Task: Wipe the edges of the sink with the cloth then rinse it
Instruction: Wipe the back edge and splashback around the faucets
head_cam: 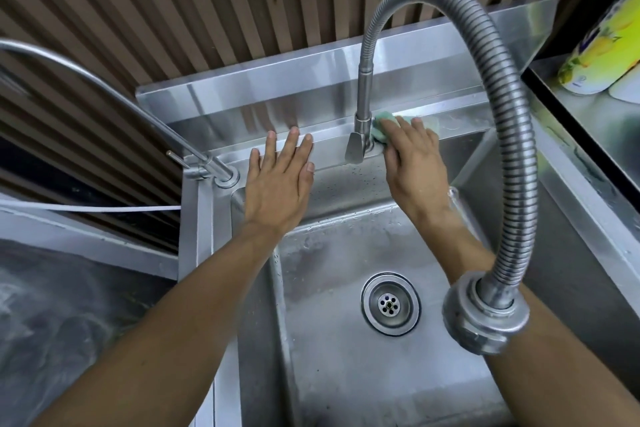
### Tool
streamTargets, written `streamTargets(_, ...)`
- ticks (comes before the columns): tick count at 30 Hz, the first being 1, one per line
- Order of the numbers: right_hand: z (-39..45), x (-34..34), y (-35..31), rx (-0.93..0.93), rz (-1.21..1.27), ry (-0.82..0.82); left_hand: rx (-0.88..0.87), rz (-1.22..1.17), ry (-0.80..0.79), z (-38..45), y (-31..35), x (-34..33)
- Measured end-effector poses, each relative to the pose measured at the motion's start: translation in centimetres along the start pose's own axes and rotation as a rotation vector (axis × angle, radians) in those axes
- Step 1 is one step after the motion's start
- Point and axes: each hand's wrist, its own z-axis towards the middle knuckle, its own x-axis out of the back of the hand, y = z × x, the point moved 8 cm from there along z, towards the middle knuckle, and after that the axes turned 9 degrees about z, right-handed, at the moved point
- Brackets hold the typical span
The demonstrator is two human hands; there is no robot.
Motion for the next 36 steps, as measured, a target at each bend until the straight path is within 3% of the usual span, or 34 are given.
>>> streamTargets(4, -5.8, 2.2, 0.9, -0.104, 0.317, 0.407, -0.053, -0.015, -0.046, 0.2, -0.3, -0.1)
streamTargets(6, -10.6, 0.5, 3.1, -0.348, 0.527, 0.666, -0.100, -0.018, -0.078, 0.1, -0.8, 0.1)
streamTargets(7, -12.6, -1.5, 2.8, -0.428, 0.558, 0.700, -0.112, -0.016, -0.094, -0.1, -1.2, 0.2)
streamTargets(9, -14.0, -6.0, 0.3, -0.384, 0.538, 0.552, -0.101, -0.013, -0.117, -0.4, -2.2, 0.4)
streamTargets(14, -6.4, -11.8, -7.2, 0.256, 0.119, 0.174, -0.098, 0.062, -0.119, -1.6, -3.9, 0.3)
streamTargets(16, -2.3, -12.4, -6.6, 0.239, -0.134, 0.150, -0.106, 0.073, -0.063, -2.2, -4.1, 0.5)
streamTargets(18, 0.3, -12.0, -5.0, 0.044, -0.280, 0.192, -0.107, 0.054, -0.029, -2.5, -4.0, 0.6)
streamTargets(22, 0.3, -12.4, -3.9, -0.120, -0.348, 0.236, -0.115, 0.015, -0.022, -2.4, -4.2, 0.6)
streamTargets(26, 0.1, -13.1, -3.7, -0.205, -0.471, 0.128, -0.117, 0.004, -0.031, -2.6, -4.3, 0.6)
streamTargets(31, -2.1, -13.6, -4.2, 0.011, -0.550, -0.153, -0.119, 0.022, -0.053, -2.7, -4.2, 0.6)
streamTargets(36, -3.3, -12.4, -3.2, 0.177, -0.479, -0.178, -0.126, 0.010, -0.050, -2.7, -4.1, 0.6)
